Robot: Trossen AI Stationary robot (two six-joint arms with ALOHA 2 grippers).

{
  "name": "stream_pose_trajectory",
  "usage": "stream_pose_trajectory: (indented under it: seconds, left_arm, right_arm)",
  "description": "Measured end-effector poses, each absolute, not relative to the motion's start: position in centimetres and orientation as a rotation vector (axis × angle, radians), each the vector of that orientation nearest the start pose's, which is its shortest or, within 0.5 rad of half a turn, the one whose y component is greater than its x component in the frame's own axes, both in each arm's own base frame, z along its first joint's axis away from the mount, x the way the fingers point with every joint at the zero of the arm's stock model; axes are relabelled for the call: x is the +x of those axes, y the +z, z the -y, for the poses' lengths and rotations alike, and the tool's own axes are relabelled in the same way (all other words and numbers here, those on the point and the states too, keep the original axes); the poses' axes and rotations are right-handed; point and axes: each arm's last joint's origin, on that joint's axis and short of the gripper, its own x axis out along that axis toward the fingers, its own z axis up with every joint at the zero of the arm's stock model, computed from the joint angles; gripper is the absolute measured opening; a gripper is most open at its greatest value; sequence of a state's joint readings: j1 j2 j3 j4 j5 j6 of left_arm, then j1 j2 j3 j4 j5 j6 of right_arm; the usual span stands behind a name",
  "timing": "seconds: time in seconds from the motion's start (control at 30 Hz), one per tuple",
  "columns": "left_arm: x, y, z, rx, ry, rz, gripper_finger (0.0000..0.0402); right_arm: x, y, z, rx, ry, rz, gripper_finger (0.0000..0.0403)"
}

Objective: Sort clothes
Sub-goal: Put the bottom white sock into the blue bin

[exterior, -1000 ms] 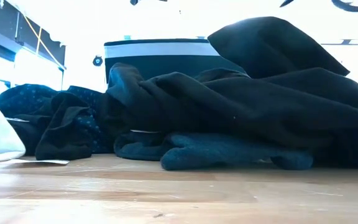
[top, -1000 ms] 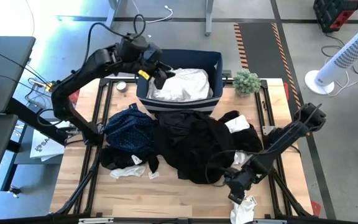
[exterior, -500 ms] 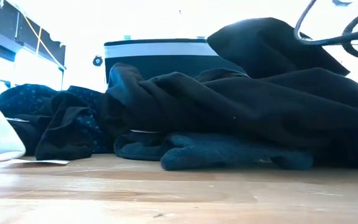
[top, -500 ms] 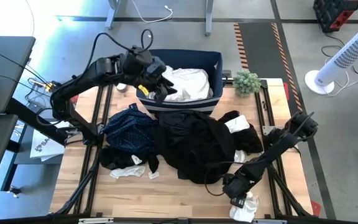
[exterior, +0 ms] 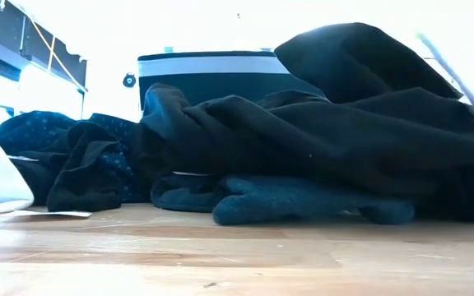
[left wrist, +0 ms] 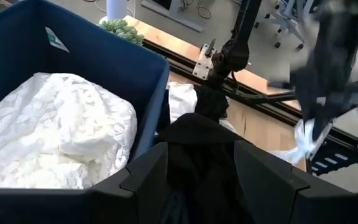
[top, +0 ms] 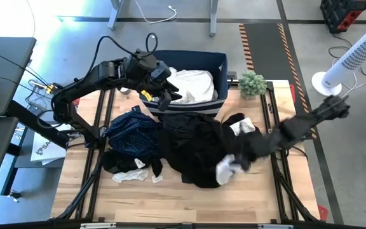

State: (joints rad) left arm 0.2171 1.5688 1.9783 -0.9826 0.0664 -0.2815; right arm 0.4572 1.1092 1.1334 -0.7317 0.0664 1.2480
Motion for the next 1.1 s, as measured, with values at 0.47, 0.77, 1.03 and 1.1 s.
stream_pose_trajectory:
  seconds: [0.47, 0.77, 1.03, 1.1]
  left_arm:
    - [26.2, 49.3, -5.5, -0.259, 0.194, -0.453, 0.0184]
    - [23.7, 50.2, -5.1, -0.273, 0.283, -0.438, 0.0184]
    - [22.8, 50.3, -4.6, -0.346, 0.439, -0.418, 0.0184]
    - [22.9, 50.3, -4.4, -0.374, 0.472, -0.405, 0.0184]
  right_arm:
    - [24.3, 49.5, 5.8, 0.539, -0.583, -0.123, 0.0007]
    - [26.6, 47.7, 13.1, 0.370, -0.779, -0.322, 0.0014]
    - [29.1, 40.4, 16.3, 0.370, -0.753, -0.829, 0.0111]
    - [29.3, 39.5, 16.5, 0.351, -0.722, -0.900, 0.0141]
